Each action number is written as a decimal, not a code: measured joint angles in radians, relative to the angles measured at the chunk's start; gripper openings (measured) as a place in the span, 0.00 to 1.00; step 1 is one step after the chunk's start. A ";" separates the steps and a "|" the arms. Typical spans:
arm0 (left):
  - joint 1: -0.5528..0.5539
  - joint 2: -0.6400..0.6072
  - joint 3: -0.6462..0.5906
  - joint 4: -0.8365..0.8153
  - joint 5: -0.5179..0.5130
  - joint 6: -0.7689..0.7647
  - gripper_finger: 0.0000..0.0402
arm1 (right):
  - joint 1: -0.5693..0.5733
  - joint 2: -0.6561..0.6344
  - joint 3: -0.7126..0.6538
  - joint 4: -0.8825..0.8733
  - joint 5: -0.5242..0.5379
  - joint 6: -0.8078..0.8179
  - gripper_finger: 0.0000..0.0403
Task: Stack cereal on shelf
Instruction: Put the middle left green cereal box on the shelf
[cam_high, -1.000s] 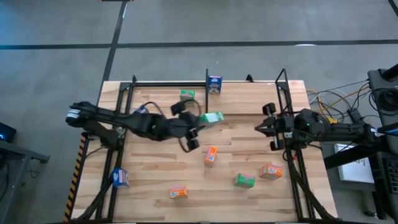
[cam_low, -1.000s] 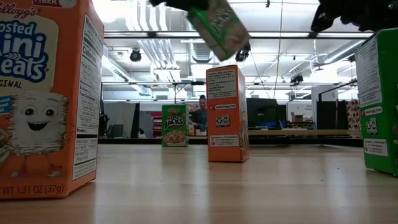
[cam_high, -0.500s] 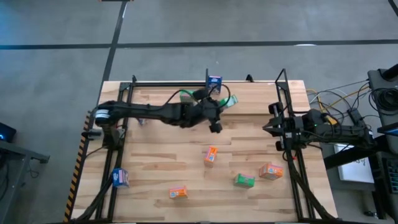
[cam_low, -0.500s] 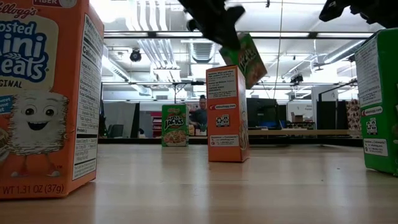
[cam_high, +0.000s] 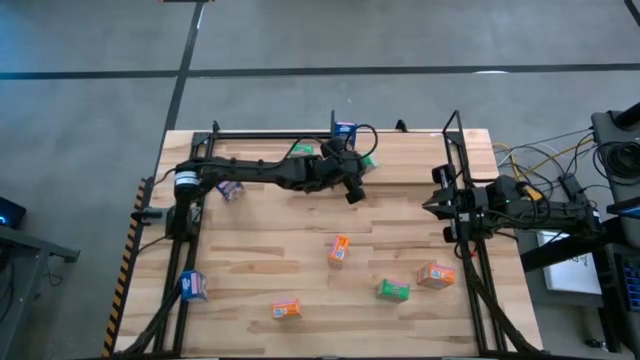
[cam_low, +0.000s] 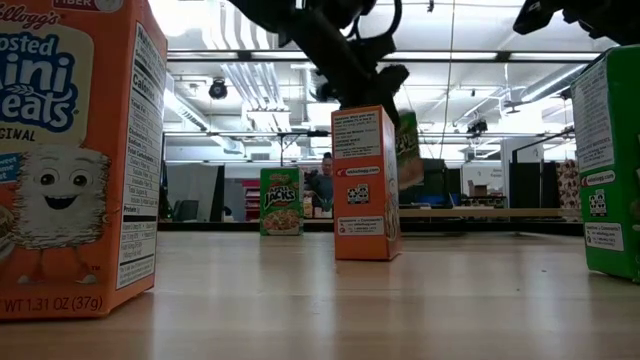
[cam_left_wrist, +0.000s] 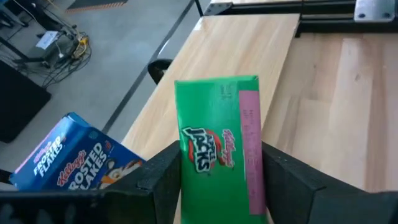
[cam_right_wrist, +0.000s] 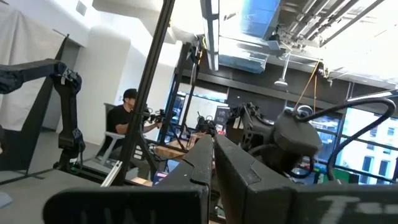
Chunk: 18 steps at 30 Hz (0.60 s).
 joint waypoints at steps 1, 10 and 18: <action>0.003 0.002 0.000 0.003 0.000 0.001 0.46 | 0.000 0.000 0.000 0.000 0.000 0.000 0.02; 0.021 0.008 0.000 0.010 -0.001 0.007 0.51 | 0.000 0.000 0.000 0.000 0.000 0.000 0.02; 0.003 -0.023 0.000 0.005 -0.003 0.020 0.51 | 0.000 0.000 0.000 -0.003 0.008 0.004 0.02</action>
